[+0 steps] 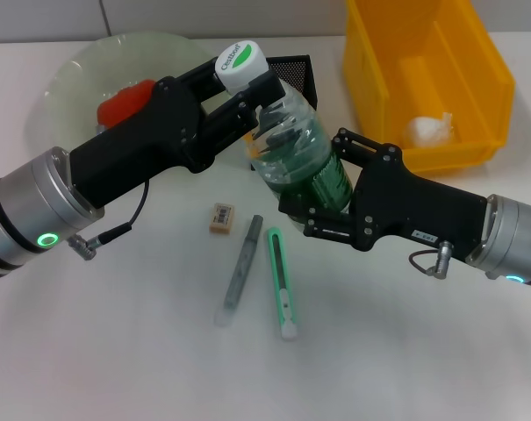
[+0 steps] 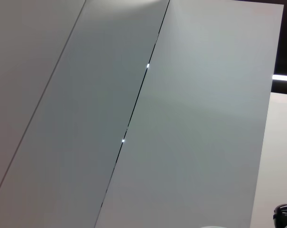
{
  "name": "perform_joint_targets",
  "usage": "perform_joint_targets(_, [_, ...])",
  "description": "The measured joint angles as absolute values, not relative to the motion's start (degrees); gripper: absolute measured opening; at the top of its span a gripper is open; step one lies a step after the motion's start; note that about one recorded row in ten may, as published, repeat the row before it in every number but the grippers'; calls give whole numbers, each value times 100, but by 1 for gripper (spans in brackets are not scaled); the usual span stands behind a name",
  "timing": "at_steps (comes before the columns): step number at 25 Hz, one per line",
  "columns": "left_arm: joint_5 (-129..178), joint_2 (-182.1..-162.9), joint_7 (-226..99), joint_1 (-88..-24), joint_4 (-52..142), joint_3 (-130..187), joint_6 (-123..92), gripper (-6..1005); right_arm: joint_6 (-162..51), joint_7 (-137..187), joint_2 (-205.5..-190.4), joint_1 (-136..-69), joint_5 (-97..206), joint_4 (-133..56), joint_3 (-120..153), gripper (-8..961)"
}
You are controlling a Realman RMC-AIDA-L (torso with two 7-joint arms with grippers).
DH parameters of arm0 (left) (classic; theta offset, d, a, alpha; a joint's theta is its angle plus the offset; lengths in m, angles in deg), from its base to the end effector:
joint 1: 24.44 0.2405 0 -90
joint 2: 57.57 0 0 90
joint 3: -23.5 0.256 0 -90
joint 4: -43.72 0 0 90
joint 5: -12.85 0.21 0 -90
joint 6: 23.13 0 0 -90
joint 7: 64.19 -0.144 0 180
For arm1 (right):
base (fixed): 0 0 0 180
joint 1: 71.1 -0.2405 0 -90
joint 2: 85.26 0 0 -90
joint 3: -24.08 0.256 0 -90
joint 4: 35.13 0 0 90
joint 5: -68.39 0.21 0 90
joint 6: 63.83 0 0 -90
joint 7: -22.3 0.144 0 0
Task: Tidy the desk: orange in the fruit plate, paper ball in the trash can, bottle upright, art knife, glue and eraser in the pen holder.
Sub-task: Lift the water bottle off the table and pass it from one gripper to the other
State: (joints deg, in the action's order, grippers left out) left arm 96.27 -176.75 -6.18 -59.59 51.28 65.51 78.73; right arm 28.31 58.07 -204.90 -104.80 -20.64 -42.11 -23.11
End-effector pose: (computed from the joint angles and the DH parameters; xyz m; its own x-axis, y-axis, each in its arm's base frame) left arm -0.2081 0.3063 -0.0265 0.3695 0.1709 0.9134 0.4000 -0.9165 0.0097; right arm 0.2306 0.2954 -0.0620 0.6673 0.0536 -0.7429 -0.2307 -0.9335 -0.2746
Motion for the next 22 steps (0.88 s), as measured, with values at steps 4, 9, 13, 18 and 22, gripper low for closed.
perform_joint_targets(4, [9628,-17675,-618,-5960,5121,6552,7873,433,2824,5815,-20479,-10495,-2075,-4217,-2349,785])
perform_joint_targets(9, [9628,-17674,-619,-5960,5118,6551,7873,433,2811,5817,-20479,-10498,-2079,-4217,-2349,794])
perform_joint_targets(13, [9627,-17675,-618,-5960,5118,6551,7876,433,2795,5826,-20479,-10497,-2080,-4216,-2341,801])
perform_joint_targets(18, [9624,-17675,-619,-5960,5119,6544,7877,433,2785,5829,-20479,-10495,-2080,-4216,-2328,809])
perform_joint_targets(22, [9622,-17675,-619,-5968,5124,6537,7875,433,2783,5835,-20475,-10493,-2079,-4216,-2305,816])
